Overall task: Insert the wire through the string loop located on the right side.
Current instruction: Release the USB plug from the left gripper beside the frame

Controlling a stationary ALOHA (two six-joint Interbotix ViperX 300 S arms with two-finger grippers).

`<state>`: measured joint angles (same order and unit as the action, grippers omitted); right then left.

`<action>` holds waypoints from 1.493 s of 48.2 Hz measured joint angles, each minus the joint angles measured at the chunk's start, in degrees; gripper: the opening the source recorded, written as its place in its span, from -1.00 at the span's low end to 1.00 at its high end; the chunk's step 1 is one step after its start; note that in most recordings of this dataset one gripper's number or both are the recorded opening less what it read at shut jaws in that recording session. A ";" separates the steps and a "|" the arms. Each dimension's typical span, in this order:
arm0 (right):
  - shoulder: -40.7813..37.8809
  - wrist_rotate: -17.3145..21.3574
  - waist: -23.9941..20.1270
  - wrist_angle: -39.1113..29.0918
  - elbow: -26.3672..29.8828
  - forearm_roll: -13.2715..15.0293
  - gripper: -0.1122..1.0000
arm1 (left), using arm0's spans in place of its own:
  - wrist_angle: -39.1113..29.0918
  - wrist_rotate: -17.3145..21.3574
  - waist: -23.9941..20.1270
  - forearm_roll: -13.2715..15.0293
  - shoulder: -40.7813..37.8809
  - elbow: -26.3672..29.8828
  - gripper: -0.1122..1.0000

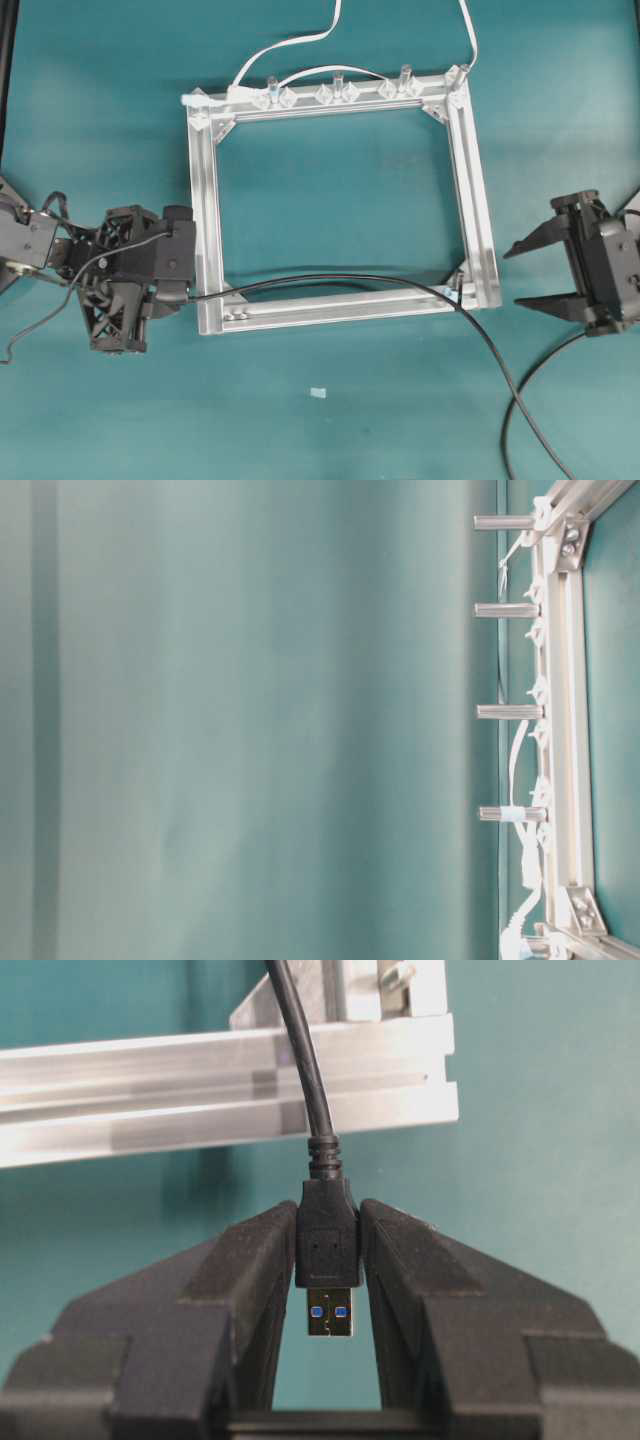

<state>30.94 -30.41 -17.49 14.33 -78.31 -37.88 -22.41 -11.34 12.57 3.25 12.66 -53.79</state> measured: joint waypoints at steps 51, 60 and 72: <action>0.79 0.00 0.00 0.00 0.09 0.00 0.64 | -0.62 -0.35 0.18 -0.70 2.02 -0.62 0.42; 4.57 0.00 0.26 0.00 0.09 0.00 0.64 | -0.62 -0.09 0.18 -1.32 7.12 -0.62 0.42; 12.22 0.00 3.60 -0.53 -0.62 0.00 0.64 | -0.70 2.55 -0.26 -1.49 11.16 -0.70 0.42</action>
<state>43.15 -30.41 -13.89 13.80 -78.93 -37.88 -23.12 -8.79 12.30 1.76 23.82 -54.49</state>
